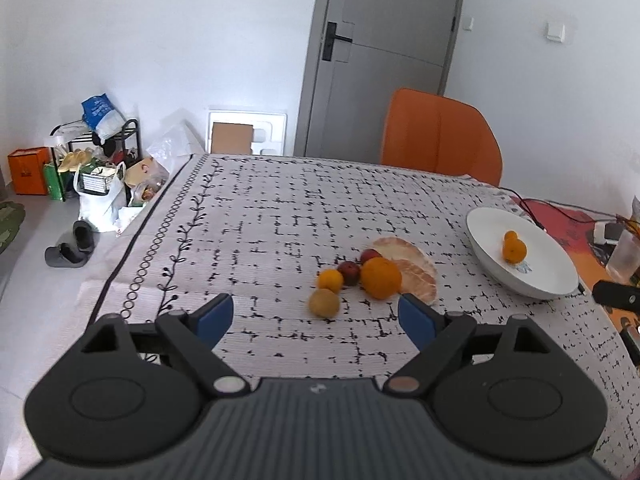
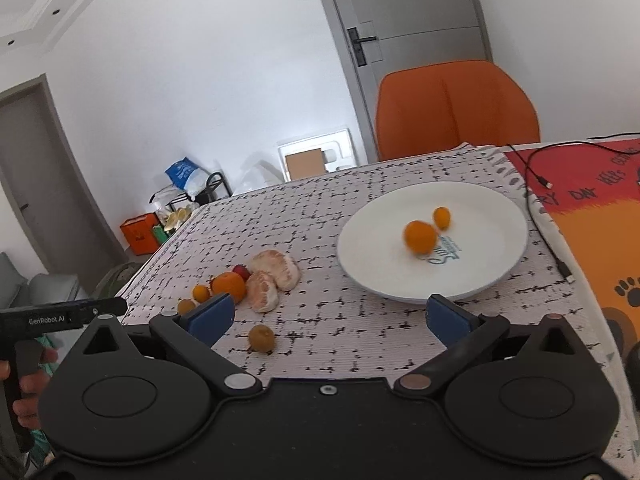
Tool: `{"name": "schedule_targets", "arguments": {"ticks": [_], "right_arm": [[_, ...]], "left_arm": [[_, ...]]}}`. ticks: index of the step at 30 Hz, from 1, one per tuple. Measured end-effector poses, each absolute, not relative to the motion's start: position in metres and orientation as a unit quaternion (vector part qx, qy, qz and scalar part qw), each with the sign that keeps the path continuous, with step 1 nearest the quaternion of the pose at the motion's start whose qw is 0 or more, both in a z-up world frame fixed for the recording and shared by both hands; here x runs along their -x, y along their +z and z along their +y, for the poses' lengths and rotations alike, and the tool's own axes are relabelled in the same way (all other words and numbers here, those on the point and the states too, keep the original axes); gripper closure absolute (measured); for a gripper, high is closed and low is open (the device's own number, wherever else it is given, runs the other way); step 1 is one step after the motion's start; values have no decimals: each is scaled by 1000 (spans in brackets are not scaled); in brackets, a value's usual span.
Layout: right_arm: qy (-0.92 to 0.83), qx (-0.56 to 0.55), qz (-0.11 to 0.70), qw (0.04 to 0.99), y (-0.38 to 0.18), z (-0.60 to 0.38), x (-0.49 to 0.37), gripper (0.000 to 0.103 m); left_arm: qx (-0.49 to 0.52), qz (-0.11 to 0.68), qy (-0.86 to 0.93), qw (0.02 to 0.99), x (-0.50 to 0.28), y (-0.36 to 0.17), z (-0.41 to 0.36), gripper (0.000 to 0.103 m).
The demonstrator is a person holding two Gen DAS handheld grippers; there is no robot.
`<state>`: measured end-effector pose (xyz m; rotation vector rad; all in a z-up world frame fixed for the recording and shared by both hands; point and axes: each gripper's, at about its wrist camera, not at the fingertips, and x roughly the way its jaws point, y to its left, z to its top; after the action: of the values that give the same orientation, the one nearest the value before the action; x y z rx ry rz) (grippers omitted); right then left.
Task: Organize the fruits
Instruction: 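Withdraw both grippers from the bowl back toward the fruit pile, then close left gripper on brown round fruit while right gripper grasps peeled pomelo segment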
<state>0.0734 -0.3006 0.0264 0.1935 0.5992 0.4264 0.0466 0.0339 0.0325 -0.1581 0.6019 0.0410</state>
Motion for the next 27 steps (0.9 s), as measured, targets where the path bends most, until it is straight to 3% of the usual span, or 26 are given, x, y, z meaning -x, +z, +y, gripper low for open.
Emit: {"name": "schedule_targets", "arguments": {"ticks": [14, 17, 21, 27], "right_arm": [[239, -56, 305, 920, 19, -260, -87, 0], [243, -50, 314, 917, 15, -256, -94, 7], [257, -50, 326, 908, 9, -249, -104, 24], [276, -54, 344, 896, 2, -239, -116, 33]], "left_arm": [[87, 299, 28, 950, -53, 21, 51, 17], [93, 302, 29, 948, -60, 16, 54, 18], [92, 312, 24, 945, -69, 10, 52, 25], [93, 327, 18, 940, -88, 2, 48, 37]]}}
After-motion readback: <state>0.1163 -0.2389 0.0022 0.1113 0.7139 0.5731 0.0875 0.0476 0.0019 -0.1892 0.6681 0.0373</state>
